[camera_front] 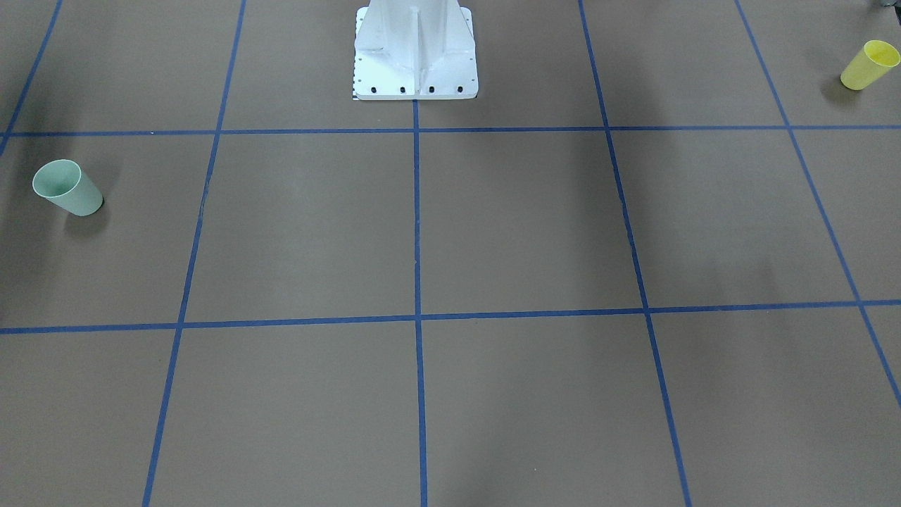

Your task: Transfer and stack yellow cup on green cup

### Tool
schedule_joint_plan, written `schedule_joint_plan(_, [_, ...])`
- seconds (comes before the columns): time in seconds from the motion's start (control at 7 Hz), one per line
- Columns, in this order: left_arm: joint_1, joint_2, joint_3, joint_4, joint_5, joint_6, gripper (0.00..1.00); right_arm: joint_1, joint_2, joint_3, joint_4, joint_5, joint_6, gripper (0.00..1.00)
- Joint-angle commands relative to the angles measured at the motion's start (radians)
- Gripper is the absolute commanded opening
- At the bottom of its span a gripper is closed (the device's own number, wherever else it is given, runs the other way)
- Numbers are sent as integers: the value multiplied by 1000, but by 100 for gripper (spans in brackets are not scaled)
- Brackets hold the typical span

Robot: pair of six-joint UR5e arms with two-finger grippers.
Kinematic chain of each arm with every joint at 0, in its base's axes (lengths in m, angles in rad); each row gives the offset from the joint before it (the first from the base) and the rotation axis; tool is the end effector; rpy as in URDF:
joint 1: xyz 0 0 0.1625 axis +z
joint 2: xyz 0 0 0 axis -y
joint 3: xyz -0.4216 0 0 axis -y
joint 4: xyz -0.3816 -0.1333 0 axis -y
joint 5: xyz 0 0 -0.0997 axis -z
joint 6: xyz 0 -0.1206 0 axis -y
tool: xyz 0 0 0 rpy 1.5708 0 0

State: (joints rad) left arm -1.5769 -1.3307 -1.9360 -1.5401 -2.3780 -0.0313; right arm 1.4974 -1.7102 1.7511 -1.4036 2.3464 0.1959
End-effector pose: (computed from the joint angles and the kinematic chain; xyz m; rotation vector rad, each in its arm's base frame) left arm -0.0485 -0.3852 0.5980 0.0791 0.8076 0.0028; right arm 0.0166 -0.4404 0.6281 0.0920 -0.7921 0.0352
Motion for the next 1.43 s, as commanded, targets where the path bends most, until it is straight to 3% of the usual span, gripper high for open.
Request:
schedule_joint_plan(0.0, [2, 8, -7, -2, -4, 4, 100, 0, -2, 2, 0, 4, 0, 100])
schedule_joint_plan(0.71, [0, 34, -36, -6, -10, 1, 100, 3, -5, 14, 2, 73, -4, 100])
schedule_joint_plan(1.29, [-2, 47, -40, 0, -12, 1, 100, 1, 1, 27, 0, 73, -3, 100])
